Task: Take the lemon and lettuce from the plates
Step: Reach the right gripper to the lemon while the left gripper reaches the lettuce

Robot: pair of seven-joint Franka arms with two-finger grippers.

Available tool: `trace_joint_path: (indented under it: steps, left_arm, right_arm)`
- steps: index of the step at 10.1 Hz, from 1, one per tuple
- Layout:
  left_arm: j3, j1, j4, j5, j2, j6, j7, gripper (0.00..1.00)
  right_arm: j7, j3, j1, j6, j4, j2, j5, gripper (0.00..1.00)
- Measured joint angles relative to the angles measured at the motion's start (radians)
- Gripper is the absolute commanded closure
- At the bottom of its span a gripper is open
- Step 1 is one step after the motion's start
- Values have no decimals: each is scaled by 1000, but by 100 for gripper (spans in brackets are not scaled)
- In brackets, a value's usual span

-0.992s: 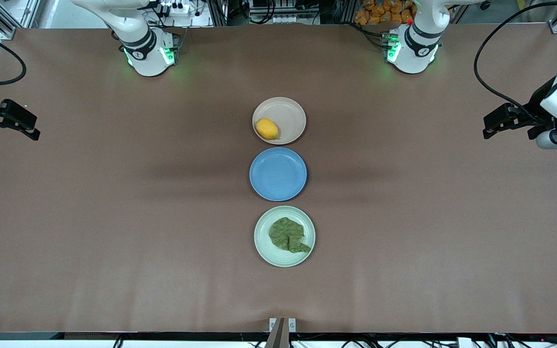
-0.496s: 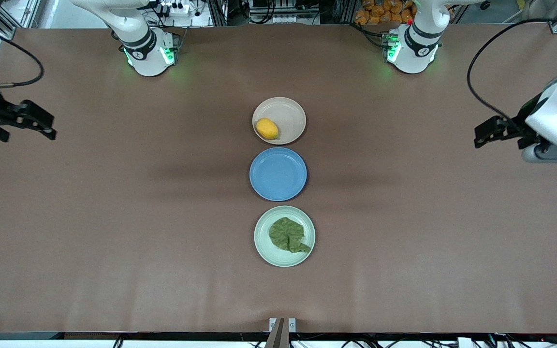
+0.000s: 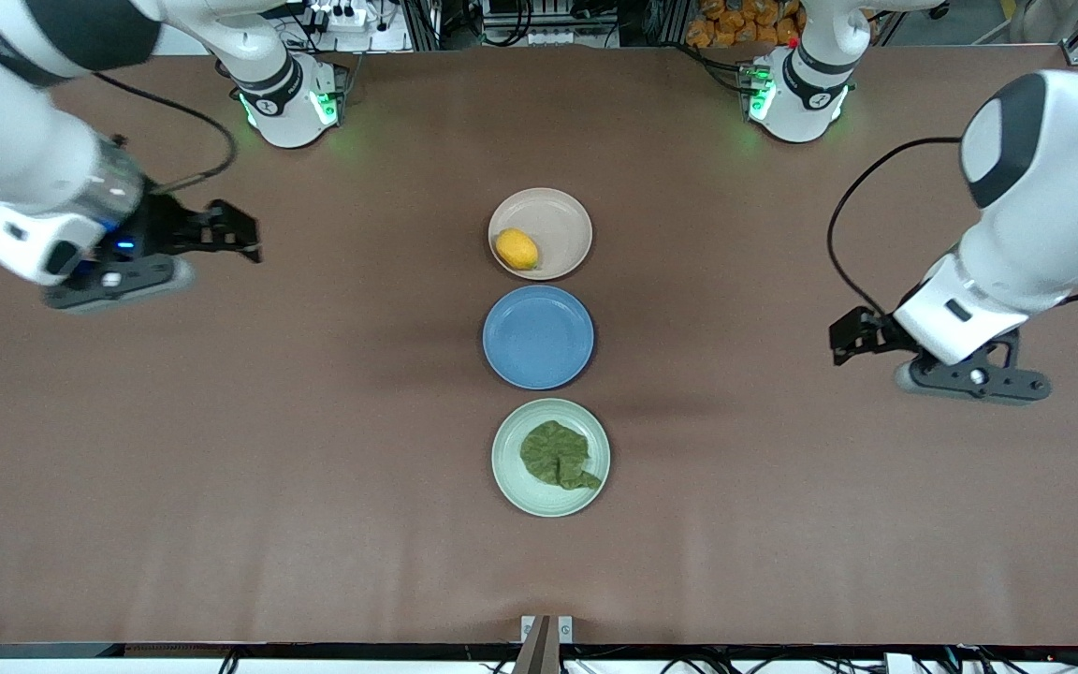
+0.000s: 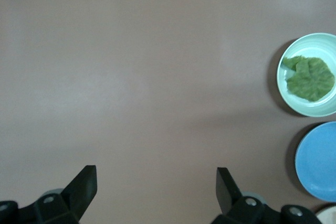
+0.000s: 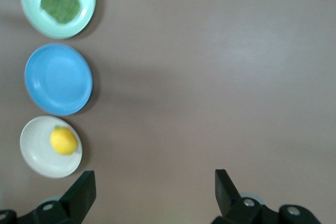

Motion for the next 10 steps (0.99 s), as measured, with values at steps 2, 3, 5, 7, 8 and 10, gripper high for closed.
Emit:
trace_joint_path:
  steps: [2, 3, 5, 7, 8, 10]
  left_arm:
    - [-7, -27, 1, -1, 56, 106, 0, 0]
    - [-8, -46, 1, -3, 88, 168, 0, 0]
    - [-11, -97, 1, -4, 157, 295, 0, 0]
    - [-11, -148, 1, -4, 228, 418, -3, 0]
    - [-11, -166, 1, -4, 262, 477, -3, 0]
    - [-12, -195, 1, -4, 324, 603, -3, 0]
  right_arm:
    - [152, 1, 126, 70, -64, 30, 30, 0]
    - [237, 1, 194, 115, -104, 43, 34, 0]
    - [387, 2, 310, 240, -206, 65, 69, 0]
    - [546, 3, 446, 382, -302, 107, 83, 0]
    - [607, 3, 500, 422, -328, 141, 83, 0]
    - [683, 2, 559, 482, -348, 214, 84, 0]
